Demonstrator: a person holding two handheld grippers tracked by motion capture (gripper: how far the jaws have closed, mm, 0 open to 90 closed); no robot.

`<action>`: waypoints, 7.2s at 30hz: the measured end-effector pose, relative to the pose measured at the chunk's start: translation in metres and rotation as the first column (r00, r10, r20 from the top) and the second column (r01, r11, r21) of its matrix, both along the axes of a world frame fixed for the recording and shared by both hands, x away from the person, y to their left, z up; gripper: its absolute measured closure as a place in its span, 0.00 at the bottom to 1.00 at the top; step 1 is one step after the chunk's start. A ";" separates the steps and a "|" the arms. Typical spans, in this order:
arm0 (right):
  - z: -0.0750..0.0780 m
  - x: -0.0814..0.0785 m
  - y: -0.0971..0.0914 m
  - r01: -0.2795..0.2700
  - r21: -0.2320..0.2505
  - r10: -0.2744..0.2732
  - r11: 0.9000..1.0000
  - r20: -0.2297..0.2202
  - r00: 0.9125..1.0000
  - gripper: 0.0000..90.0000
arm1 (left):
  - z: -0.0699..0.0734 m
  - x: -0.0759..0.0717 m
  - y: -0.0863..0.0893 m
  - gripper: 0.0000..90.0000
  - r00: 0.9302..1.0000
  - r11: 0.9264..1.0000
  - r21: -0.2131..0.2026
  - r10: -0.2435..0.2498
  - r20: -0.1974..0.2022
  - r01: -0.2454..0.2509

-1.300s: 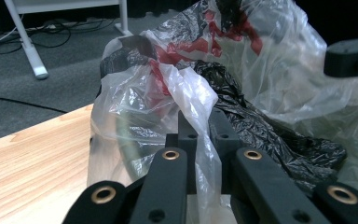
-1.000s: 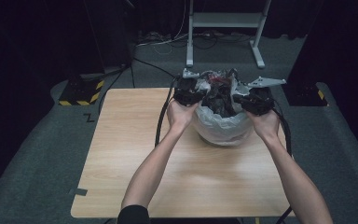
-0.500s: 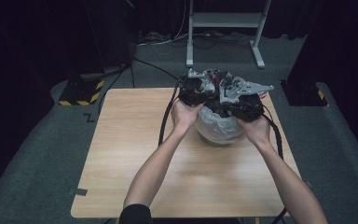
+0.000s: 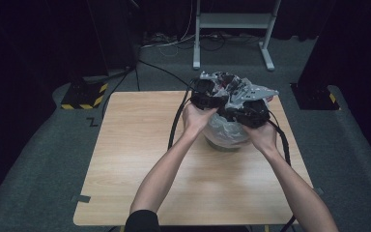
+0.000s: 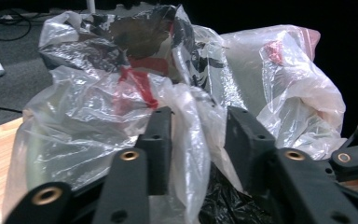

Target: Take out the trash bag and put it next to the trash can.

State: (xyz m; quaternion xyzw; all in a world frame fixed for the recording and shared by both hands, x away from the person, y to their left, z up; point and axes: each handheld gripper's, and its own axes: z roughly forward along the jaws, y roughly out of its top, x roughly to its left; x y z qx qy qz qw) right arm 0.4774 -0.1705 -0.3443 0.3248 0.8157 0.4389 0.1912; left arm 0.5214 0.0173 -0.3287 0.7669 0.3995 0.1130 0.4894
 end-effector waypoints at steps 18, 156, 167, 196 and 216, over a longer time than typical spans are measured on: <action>-0.001 -0.002 0.004 0.001 -0.029 -0.001 1.000 0.016 1.000 0.98 | -0.001 0.001 -0.016 0.84 0.998 0.990 0.130 0.043 0.035 -0.047; -0.179 -0.003 -0.104 0.488 -0.101 -0.497 0.867 -0.105 0.862 0.36 | 0.074 -0.064 0.051 0.99 0.983 0.997 -0.057 -0.038 0.177 0.049; -0.179 -0.003 -0.104 0.487 -0.101 -0.496 0.867 -0.106 0.862 0.36 | 0.079 -0.069 0.072 0.99 0.982 0.996 -0.085 -0.004 0.188 0.020; -0.179 -0.003 -0.104 0.486 -0.102 -0.495 0.868 -0.105 0.863 0.35 | 0.081 -0.086 0.134 0.99 0.976 0.991 -0.114 0.094 0.195 -0.072; -0.179 -0.003 -0.104 0.486 -0.102 -0.495 0.868 -0.105 0.862 0.35 | 0.080 -0.101 0.166 0.99 0.968 0.986 -0.121 0.142 0.209 -0.118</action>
